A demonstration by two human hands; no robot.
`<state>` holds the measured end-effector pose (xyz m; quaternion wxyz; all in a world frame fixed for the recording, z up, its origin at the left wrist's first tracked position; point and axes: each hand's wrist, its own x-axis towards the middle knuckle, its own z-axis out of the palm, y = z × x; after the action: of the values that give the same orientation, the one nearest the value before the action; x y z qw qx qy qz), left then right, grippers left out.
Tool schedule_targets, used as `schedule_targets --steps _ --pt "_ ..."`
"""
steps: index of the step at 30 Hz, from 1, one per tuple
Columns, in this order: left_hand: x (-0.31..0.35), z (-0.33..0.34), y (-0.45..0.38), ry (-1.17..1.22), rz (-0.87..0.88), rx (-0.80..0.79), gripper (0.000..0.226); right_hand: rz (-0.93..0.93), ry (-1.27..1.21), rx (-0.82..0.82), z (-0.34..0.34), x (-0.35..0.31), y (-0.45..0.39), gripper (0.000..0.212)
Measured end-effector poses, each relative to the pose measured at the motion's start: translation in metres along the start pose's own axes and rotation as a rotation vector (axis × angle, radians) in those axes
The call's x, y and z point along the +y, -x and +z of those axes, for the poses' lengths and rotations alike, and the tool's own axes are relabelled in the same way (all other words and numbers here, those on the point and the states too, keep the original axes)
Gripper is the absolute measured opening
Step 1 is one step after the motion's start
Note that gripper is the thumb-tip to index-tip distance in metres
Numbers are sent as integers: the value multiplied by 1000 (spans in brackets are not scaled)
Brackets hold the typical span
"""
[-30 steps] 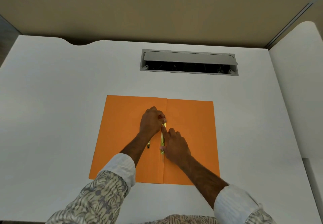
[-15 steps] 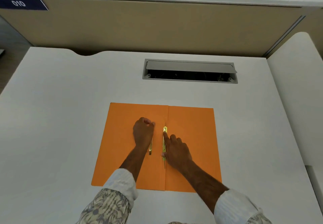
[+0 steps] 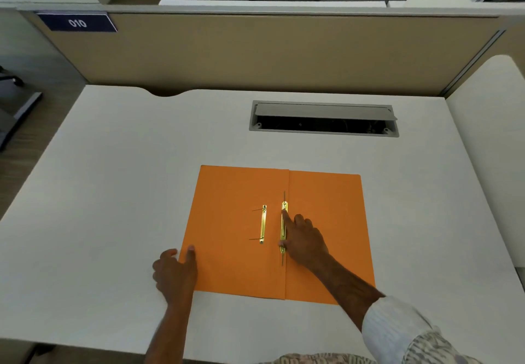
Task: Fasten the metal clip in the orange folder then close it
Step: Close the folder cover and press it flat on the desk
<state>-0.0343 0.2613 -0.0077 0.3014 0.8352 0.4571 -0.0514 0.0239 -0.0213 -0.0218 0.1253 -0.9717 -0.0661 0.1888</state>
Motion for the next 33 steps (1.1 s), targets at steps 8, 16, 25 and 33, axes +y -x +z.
schedule_targets --steps 8,16,25,33 --pt "6 -46 -11 268 82 -159 25 -36 38 37 -2 0 10 76" --pt "27 -85 21 521 189 -255 6 -157 44 62 -6 11 19 60" --pt "65 -99 87 627 306 -367 6 -133 -71 143 -1 46 64 45" --pt "102 -74 152 625 414 -545 19 11 -111 256 3 107 117 30"
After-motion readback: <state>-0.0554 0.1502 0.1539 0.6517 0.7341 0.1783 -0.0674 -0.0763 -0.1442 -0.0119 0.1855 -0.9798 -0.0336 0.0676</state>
